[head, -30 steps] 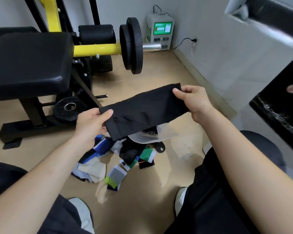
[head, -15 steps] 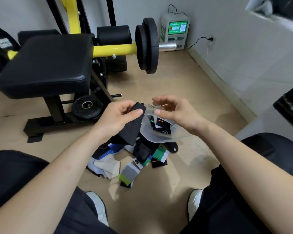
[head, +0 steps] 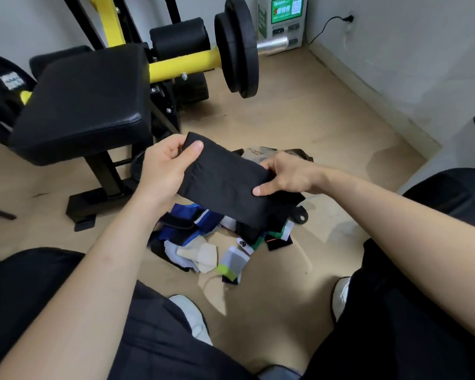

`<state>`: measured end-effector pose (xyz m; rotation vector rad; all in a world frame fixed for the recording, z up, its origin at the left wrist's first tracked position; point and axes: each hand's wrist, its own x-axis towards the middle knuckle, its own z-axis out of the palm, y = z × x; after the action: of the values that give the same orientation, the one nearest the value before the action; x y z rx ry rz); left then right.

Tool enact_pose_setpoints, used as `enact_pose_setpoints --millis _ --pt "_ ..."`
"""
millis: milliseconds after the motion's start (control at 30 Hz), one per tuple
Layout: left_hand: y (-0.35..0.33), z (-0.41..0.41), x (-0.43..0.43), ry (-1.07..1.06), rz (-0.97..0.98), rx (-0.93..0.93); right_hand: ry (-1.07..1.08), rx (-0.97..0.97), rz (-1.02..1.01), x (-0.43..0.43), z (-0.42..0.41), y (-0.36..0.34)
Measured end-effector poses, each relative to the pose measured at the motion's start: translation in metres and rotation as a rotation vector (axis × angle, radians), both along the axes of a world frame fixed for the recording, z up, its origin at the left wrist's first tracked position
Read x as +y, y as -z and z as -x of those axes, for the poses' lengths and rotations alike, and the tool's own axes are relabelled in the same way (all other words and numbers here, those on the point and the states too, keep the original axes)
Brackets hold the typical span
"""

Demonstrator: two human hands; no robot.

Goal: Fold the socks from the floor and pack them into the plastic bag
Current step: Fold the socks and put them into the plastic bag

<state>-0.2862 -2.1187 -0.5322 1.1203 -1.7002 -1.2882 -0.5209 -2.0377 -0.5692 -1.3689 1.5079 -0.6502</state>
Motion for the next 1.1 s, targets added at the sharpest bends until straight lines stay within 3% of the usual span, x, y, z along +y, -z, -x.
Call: enact_pose_setpoints --millis 233,467,667,967,1100 --pt "0.014 -0.009 -0.021 -0.39 -0.093 -0.071 0.31 -0.116 -0.032 -0.001 0.035 0.0" --pt "0.02 -0.005 -0.022 -0.382 -0.095 -0.102 0.723 -0.325 0.2 0.007 0.029 -0.017" --pt "0.011 0.014 0.008 -0.127 -0.07 -0.065 0.642 -0.37 0.258 0.014 0.002 -0.022" --pt "0.012 0.043 0.045 0.001 -0.097 0.0 0.53 -0.385 0.334 0.016 -0.034 -0.008" --pt "0.008 0.044 0.05 0.096 -0.166 0.049 0.438 -0.258 0.397 0.021 -0.043 -0.009"
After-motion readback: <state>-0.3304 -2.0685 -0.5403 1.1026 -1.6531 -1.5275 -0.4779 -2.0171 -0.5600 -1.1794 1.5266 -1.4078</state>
